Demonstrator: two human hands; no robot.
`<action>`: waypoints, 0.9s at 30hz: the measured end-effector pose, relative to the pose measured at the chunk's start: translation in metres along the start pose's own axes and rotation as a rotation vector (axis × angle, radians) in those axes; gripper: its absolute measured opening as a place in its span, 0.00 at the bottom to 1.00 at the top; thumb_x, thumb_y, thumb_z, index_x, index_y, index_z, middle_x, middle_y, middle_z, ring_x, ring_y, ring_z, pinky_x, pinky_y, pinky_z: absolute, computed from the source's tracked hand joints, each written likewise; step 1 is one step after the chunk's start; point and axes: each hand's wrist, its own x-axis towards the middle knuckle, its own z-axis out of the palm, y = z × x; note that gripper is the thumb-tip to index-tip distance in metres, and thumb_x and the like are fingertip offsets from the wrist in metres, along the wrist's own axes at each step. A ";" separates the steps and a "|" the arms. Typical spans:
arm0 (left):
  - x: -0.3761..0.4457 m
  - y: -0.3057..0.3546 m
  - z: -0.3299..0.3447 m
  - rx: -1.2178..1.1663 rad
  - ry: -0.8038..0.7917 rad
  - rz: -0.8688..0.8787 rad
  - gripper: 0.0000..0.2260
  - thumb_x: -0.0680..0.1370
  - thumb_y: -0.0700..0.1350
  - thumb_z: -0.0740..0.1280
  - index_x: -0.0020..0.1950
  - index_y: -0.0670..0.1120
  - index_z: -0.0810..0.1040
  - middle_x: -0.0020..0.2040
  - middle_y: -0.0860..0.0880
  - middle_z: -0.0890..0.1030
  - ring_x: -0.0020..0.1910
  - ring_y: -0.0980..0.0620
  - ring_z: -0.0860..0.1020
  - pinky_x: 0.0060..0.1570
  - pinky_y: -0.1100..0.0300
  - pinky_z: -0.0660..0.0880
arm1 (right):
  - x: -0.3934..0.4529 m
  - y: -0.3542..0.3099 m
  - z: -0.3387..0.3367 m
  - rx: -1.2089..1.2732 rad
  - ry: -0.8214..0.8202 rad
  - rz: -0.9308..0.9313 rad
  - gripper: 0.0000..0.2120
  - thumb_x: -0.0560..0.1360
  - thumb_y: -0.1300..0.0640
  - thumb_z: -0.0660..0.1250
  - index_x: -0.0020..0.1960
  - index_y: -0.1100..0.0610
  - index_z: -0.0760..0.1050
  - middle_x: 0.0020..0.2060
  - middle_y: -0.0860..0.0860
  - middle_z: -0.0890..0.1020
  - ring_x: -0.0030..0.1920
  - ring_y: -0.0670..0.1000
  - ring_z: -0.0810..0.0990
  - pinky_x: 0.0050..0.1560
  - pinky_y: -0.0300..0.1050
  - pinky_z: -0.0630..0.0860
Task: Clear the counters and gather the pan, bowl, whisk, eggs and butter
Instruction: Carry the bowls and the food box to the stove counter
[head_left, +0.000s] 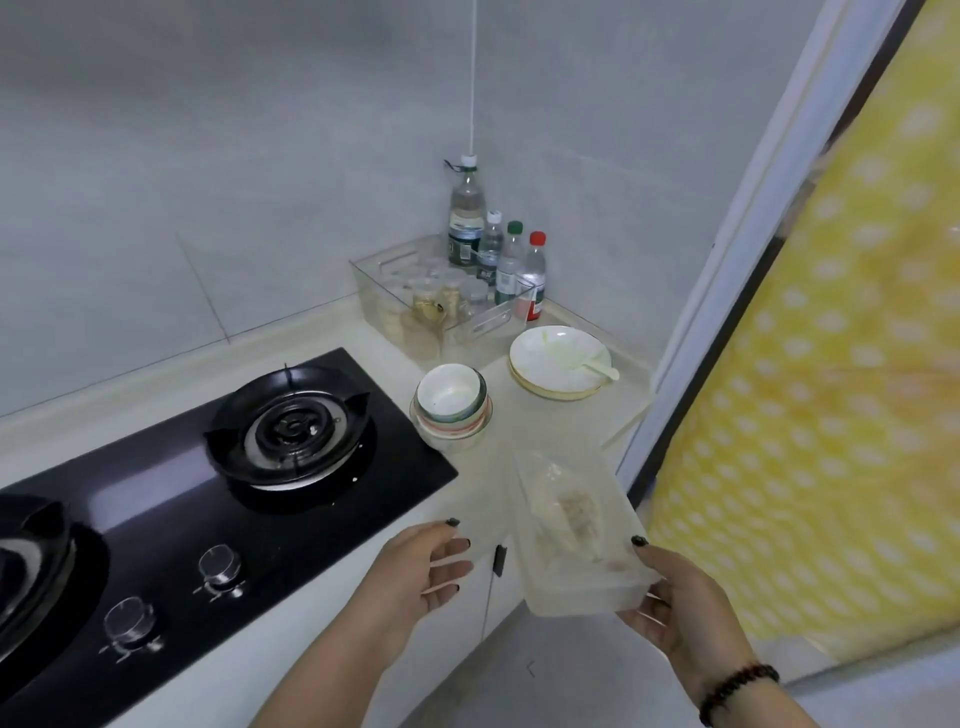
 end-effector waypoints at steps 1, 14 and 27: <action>0.010 0.003 0.008 -0.024 0.012 -0.008 0.06 0.79 0.44 0.66 0.55 0.46 0.79 0.53 0.45 0.83 0.50 0.46 0.82 0.41 0.57 0.75 | 0.015 -0.008 -0.003 -0.010 0.002 0.013 0.11 0.76 0.58 0.67 0.55 0.62 0.76 0.48 0.61 0.81 0.42 0.59 0.79 0.49 0.56 0.78; 0.098 0.019 0.098 -0.529 0.203 0.001 0.11 0.79 0.47 0.65 0.60 0.45 0.74 0.59 0.43 0.74 0.55 0.41 0.79 0.45 0.49 0.77 | 0.138 -0.120 -0.017 -0.256 -0.163 0.145 0.10 0.74 0.55 0.70 0.48 0.62 0.76 0.59 0.71 0.74 0.44 0.59 0.74 0.51 0.58 0.76; 0.163 0.047 0.095 -0.590 0.355 0.032 0.27 0.75 0.59 0.66 0.72 0.52 0.67 0.70 0.45 0.67 0.53 0.41 0.81 0.50 0.45 0.78 | 0.201 -0.139 0.003 -0.324 -0.217 0.187 0.05 0.75 0.58 0.69 0.45 0.60 0.75 0.42 0.59 0.81 0.42 0.60 0.79 0.43 0.52 0.76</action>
